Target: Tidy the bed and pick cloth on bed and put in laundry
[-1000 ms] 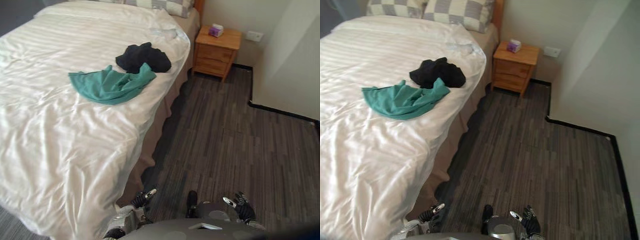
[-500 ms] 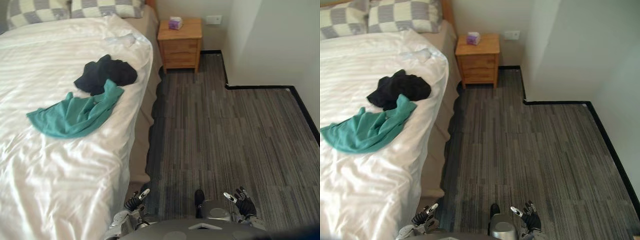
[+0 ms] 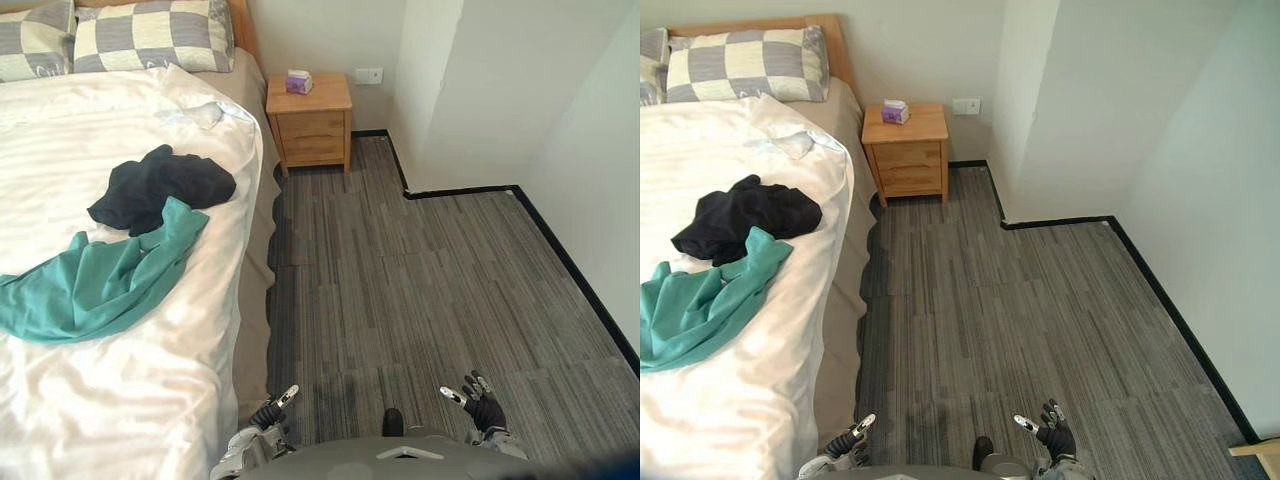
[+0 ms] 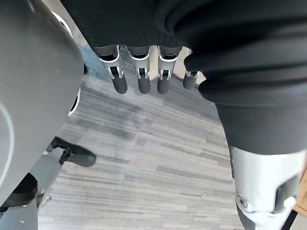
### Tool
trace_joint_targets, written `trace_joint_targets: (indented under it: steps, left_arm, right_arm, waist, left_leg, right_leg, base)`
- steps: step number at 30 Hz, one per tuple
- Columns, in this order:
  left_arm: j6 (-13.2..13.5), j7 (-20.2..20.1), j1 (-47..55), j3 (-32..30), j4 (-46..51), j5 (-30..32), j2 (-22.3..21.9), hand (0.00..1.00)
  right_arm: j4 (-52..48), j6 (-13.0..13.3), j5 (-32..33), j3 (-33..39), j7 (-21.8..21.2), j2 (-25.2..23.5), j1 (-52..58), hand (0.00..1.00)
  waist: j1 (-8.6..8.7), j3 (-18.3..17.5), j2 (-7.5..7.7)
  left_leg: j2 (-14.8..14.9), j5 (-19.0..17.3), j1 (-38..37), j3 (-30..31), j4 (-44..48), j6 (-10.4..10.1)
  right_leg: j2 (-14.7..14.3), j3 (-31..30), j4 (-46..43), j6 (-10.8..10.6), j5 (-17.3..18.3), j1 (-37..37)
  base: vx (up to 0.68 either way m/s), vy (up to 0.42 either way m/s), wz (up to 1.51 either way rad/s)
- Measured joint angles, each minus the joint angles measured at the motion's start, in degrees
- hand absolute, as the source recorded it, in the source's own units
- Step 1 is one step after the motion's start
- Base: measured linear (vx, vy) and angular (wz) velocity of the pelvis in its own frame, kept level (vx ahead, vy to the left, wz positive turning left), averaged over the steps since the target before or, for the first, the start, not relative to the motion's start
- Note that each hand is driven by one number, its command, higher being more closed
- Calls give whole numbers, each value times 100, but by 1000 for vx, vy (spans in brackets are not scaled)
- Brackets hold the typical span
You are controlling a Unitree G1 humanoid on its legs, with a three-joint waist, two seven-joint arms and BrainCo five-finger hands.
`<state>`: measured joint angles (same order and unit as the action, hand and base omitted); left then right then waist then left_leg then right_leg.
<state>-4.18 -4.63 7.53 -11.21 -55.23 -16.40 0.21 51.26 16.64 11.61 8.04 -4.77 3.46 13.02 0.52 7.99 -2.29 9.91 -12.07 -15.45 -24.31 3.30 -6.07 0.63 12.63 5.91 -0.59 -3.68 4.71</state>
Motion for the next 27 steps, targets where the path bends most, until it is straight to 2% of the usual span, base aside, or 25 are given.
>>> trace_joint_targets:
  steps: [2, 4, 6, 8, 9, 10, 11, 12, 13, 14, 15, 16, 17, 18, 19, 20, 21, 23, 24, 25, 26, 27]
  left_arm:
    - [229, -2, 48, -8, 84, -55, -31, 0]
    - [448, -6, 58, -12, 177, -98, -81, 0]
    - [650, -12, 74, -24, 224, -111, -124, 0]
    - [830, -36, 74, -67, 224, -115, -126, 0]
    - [895, -35, 61, -78, 226, -127, -118, 0]
    - [992, -27, 44, -86, 220, -136, -106, 0]
    - [1033, -29, 29, -122, 241, -135, -17, 0]
    - [1060, -27, 31, -120, 240, -136, 39, 0]
    - [1111, -15, 55, -138, 278, -168, 43, 0]
    - [1189, -51, 77, -172, 449, -214, 0, 0]
    - [1210, -81, 67, -174, 492, -223, 9, 0]
    - [1235, -163, 58, -163, 537, -216, -12, 0]
    - [1251, -224, 62, -89, 547, -220, -10, 0]
    - [1250, -255, 62, -56, 550, -224, 7, 0]
    - [1248, -257, 77, -40, 546, -257, 31, 0]
    - [1248, -255, 93, -54, 553, -310, 32, 0]
    - [1256, -254, 112, -51, 571, -386, 29, 0]
    - [1254, -255, 138, -60, 571, -517, 25, 0]
    - [1263, -262, 148, -122, 558, -548, 24, 0]
    - [1270, -262, 156, -138, 546, -547, 30, 0]
    - [1318, -265, 200, -185, 547, -547, 103, 0]
    - [1353, -266, 197, -174, 544, -545, 132, 0]
  right_arm:
    - [-94, -3, 138, 51, 84, -133, 10, 0]
    - [-232, 3, 330, 197, 126, -273, 26, 0]
    - [-308, -7, 514, 319, 148, -296, 36, 0]
    - [-341, -37, 641, 507, 116, -342, 33, 0]
    - [-365, -49, 642, 506, 93, -325, 24, 0]
    - [-437, -87, 640, 467, 31, -289, 20, 0]
    - [-443, -143, 647, 449, 16, -306, -38, 0]
    - [-422, -174, 657, 444, 11, -307, -53, 0]
    - [-441, -200, 719, 395, -24, -276, -42, 0]
    - [-499, -210, 739, 354, -64, -253, -36, 0]
    - [-490, -223, 729, 315, -90, -203, -41, 0]
    - [-440, -275, 728, 242, -116, -156, -99, 0]
    - [-388, -278, 722, 185, -150, -173, -156, 0]
    - [-351, -278, 724, 177, -176, -198, -183, 0]
    - [-258, -273, 714, 163, -186, -213, -223, 0]
    - [-211, -273, 714, 152, -186, -211, -236, 0]
    - [-107, -275, 690, 148, -185, -208, -275, 0]
    - [-62, -268, 597, 128, -186, -194, -295, 0]
    - [-27, -268, 553, 73, -180, -183, -286, 0]
    - [-5, -274, 534, 47, -179, -189, -289, 0]
    - [107, -280, 472, 8, -181, -180, -307, 0]
    - [167, -287, 433, 14, -192, -200, -306, 0]
  waist:
    - [-62, 24, -38]
    - [-129, 95, -15]
    - [-137, 204, -58]
    - [-147, 243, -32]
    - [-143, 294, -12]
    - [-142, 387, 2]
    - [-134, 447, 68]
    - [-87, 473, 125]
    - [-20, 510, 116]
    - [-7, 601, 81]
    - [-28, 623, 73]
    - [-57, 635, 24]
    - [-62, 651, 27]
    - [-75, 670, 52]
    - [-130, 702, 104]
    - [-156, 717, 125]
    - [-178, 719, 134]
    - [-182, 711, 121]
    - [-248, 700, 164]
    - [-299, 661, 205]
    - [-339, 540, 306]
    - [-325, 496, 384]
  left_leg:
    - [16, -5, 163, -37, 97, 17]
    - [61, -27, 304, -134, 203, 49]
    - [187, -132, 464, -336, 439, 76]
    - [362, -410, 671, -560, 908, 161]
    - [412, -515, 681, -635, 1080, 204]
    - [517, -705, 719, -732, 1556, 331]
    - [666, -688, 964, -849, 2412, 527]
    - [787, -565, 1163, -813, 2929, 758]
    - [1017, -210, 1515, -594, 3779, 964]
    - [1218, 196, 1862, -236, 4511, 825]
    - [1241, 164, 2023, -74, 4763, 706]
    - [1135, -138, 2201, 40, 4893, 453]
    - [915, -393, 2353, 7, 4683, 368]
    - [782, -465, 2385, -40, 4461, 390]
    - [496, -504, 2457, -192, 3889, 423]
    - [389, -483, 2478, -307, 3553, 432]
    - [198, -213, 2589, -553, 2574, 424]
    - [170, 267, 2662, -679, 1588, 390]
    - [268, 753, 2711, -675, 1325, 454]
    - [252, 864, 2694, -690, 1418, 502]
    - [150, 516, 2658, -870, 1647, 734]
    - [122, 304, 2679, -893, 1784, 782]
  right_leg:
    - [101, 374, -31, -2, 13, -50]
    - [166, 579, -191, -7, 39, -189]
    - [219, 653, -676, 7, 277, -463]
    - [408, 811, -1755, 72, 824, -1005]
    - [479, 860, -2017, 83, 1001, -1098]
    - [573, 861, -2477, 91, 1307, -1247]
    - [677, 841, -2782, 83, 1516, -1357]
    - [730, 836, -2852, 89, 1574, -1343]
    - [722, 831, -2823, 83, 1632, -1215]
    - [659, 781, -2747, 119, 1692, -1011]
    - [628, 728, -2715, 133, 1709, -936]
    - [620, 662, -2619, 150, 1721, -815]
    - [623, 559, -2478, 150, 1721, -684]
    - [637, 499, -2395, 165, 1712, -599]
    - [676, 383, -2234, 149, 1720, -427]
    - [698, 347, -2149, 131, 1731, -329]
    - [742, 284, -1923, 78, 1760, -106]
    - [758, 186, -1747, -47, 1816, 29]
    - [790, -90, -1674, -184, 1895, 164]
    - [832, -202, -1598, -229, 1921, 231]
    - [962, -356, -1451, -338, 1943, 403]
    - [1016, -420, -1673, -369, 1962, 358]
  base:
    - [-22, 7, 12]
    - [0, 0, 0]
    - [-15, 8, 1]
    - [29, 11, -14]
    - [70, -3, -33]
    - [98, -7, -29]
    - [100, -72, -22]
    - [96, -107, -2]
    - [174, -155, 4]
    - [218, -79, -1]
    - [308, -26, -11]
    - [279, 38, -20]
    - [265, 37, -21]
    - [256, 54, -26]
    - [212, 62, -25]
    - [348, 147, -36]
    - [294, 156, -34]
    - [307, 222, -66]
    - [365, 280, -93]
    - [520, 361, -103]
    - [412, 234, -60]
    - [543, 268, -35]
